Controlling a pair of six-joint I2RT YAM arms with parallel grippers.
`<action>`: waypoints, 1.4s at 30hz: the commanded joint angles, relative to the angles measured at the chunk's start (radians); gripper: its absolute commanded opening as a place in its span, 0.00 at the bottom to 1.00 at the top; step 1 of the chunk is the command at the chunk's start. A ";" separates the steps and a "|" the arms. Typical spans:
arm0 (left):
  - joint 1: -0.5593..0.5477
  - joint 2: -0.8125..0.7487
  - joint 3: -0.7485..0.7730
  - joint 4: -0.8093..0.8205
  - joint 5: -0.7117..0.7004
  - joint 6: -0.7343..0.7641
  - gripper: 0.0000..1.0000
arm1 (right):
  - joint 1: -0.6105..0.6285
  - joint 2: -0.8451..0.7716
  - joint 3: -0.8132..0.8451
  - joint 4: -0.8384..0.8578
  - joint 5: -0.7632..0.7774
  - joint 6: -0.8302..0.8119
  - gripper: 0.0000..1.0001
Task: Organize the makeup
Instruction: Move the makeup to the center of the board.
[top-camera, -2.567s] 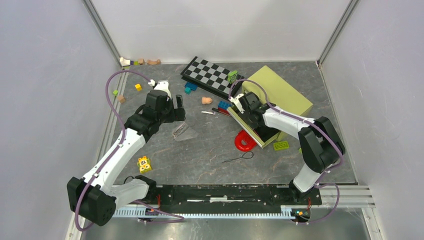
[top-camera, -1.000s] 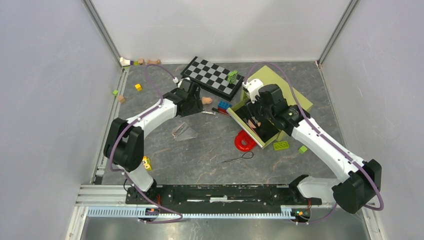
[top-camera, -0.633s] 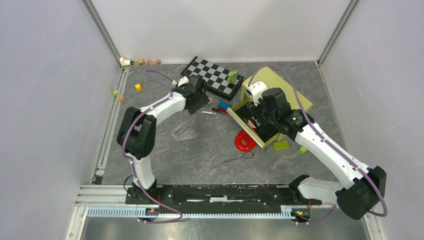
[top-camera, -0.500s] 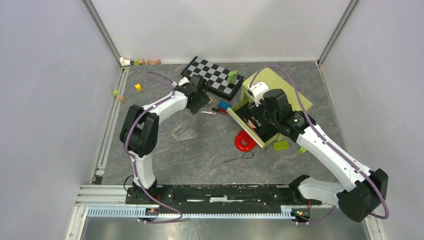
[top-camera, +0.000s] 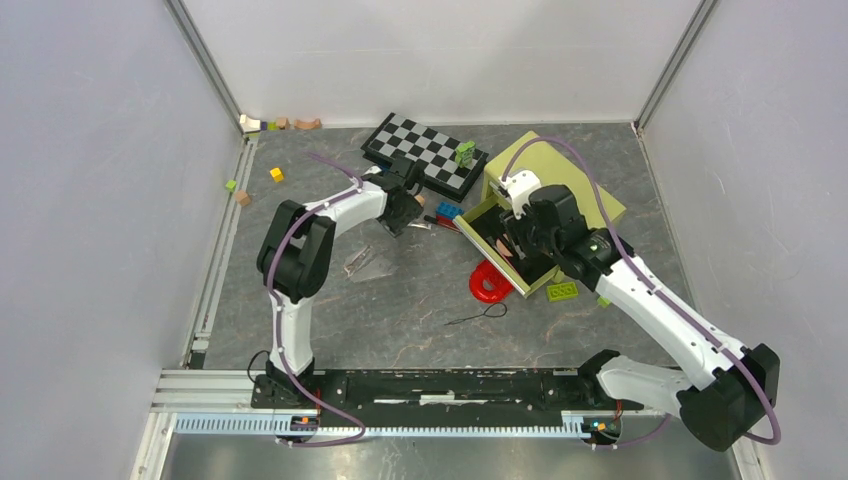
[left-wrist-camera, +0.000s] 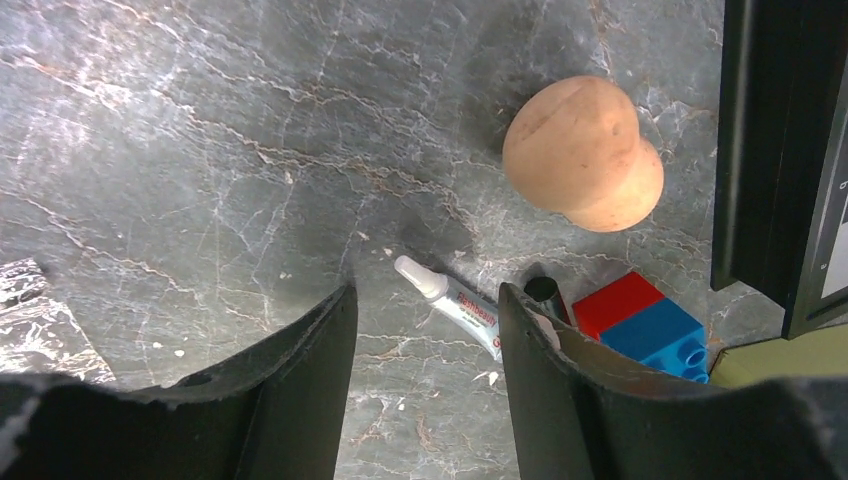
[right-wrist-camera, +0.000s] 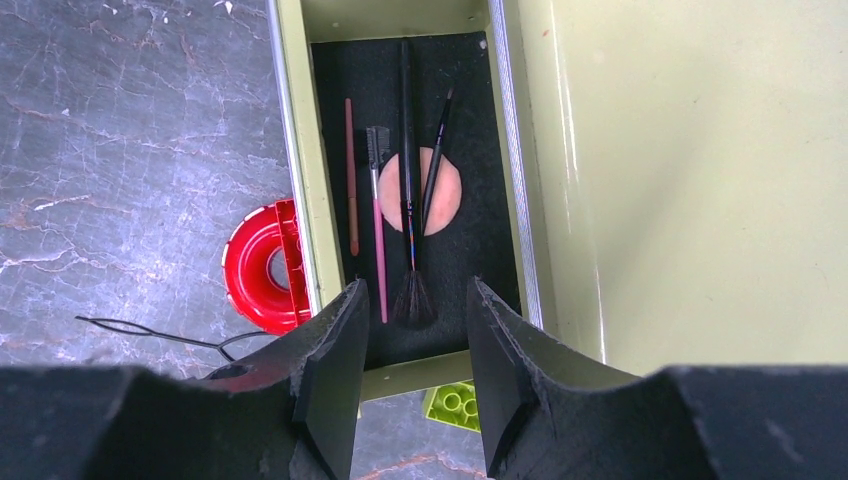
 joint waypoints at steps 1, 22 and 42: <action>-0.015 0.035 0.065 -0.030 -0.034 -0.045 0.61 | 0.004 -0.035 -0.013 0.030 0.027 0.012 0.47; -0.019 0.076 0.062 -0.038 0.005 0.105 0.27 | 0.004 -0.050 -0.026 0.033 0.048 0.004 0.47; -0.090 -0.330 -0.344 0.248 0.183 0.275 0.24 | 0.004 -0.046 -0.038 0.089 -0.071 0.044 0.48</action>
